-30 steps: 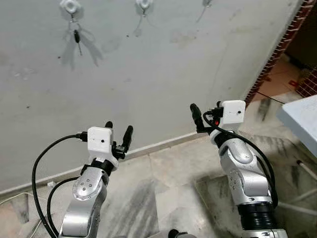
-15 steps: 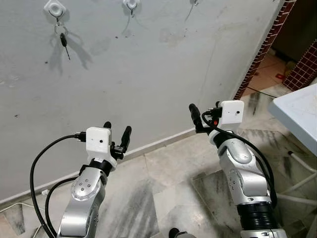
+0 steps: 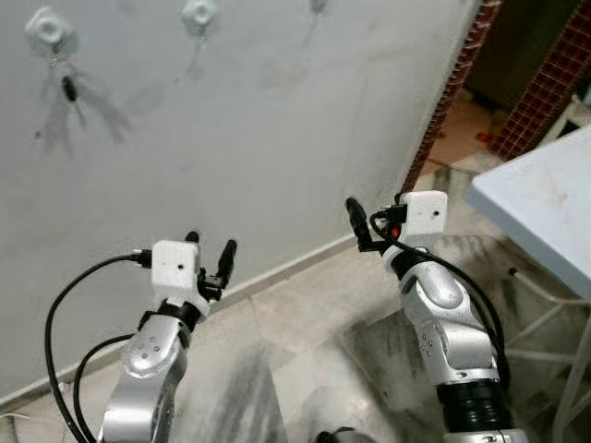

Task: Hang keys on a hook

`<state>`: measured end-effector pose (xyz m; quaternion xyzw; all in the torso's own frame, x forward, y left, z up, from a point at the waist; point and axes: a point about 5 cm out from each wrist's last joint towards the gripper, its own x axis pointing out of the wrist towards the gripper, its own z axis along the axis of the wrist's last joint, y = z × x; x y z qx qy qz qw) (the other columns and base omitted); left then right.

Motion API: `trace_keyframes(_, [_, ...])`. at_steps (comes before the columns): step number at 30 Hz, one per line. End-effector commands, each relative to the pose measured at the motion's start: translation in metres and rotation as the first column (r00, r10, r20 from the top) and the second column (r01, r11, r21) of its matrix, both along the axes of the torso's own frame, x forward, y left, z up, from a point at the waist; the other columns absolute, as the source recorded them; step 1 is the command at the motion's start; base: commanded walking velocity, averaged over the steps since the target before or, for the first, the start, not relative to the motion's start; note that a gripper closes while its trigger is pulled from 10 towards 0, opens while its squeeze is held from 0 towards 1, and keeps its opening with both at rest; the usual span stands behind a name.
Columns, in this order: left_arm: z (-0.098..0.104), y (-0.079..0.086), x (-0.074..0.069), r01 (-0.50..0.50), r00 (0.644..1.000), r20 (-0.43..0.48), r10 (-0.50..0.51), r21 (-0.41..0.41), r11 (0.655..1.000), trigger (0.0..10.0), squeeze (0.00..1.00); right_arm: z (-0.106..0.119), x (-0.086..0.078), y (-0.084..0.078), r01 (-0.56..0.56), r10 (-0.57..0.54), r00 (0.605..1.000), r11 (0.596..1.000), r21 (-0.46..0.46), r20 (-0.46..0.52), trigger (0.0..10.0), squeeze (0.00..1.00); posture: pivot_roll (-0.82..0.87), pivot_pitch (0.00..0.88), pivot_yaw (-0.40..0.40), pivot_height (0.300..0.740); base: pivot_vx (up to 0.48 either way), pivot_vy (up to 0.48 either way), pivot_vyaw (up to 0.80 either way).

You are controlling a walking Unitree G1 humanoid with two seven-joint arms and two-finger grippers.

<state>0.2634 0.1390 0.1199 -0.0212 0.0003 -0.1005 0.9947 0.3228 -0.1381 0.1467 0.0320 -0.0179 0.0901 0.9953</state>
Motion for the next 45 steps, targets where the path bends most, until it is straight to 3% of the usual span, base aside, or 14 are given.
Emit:
trace_keyframes(1, [0.000, 0.003, -0.001, -0.002, 1.000, -0.002, 0.002, 0.013, 1.000, 10.0, 0.00, 0.003, 0.000, 0.001, 0.005, -0.005, 1.000, 1.000, 0.008, 0.009, 10.0, 0.00, 0.11, 0.137, 0.020, 0.740, 0.000, 0.000, -0.70])
trace_keyframes(45, [-0.001, -0.001, 0.000, -0.009, 1.000, -0.022, 0.008, -0.051, 0.999, 10.0, 0.00, 0.010, 0.001, -0.011, 0.056, -0.056, 0.998, 0.998, -0.031, 0.014, 10.0, 0.00, 0.09, 0.139, -0.002, 0.740, 0.000, 0.000, -0.70])
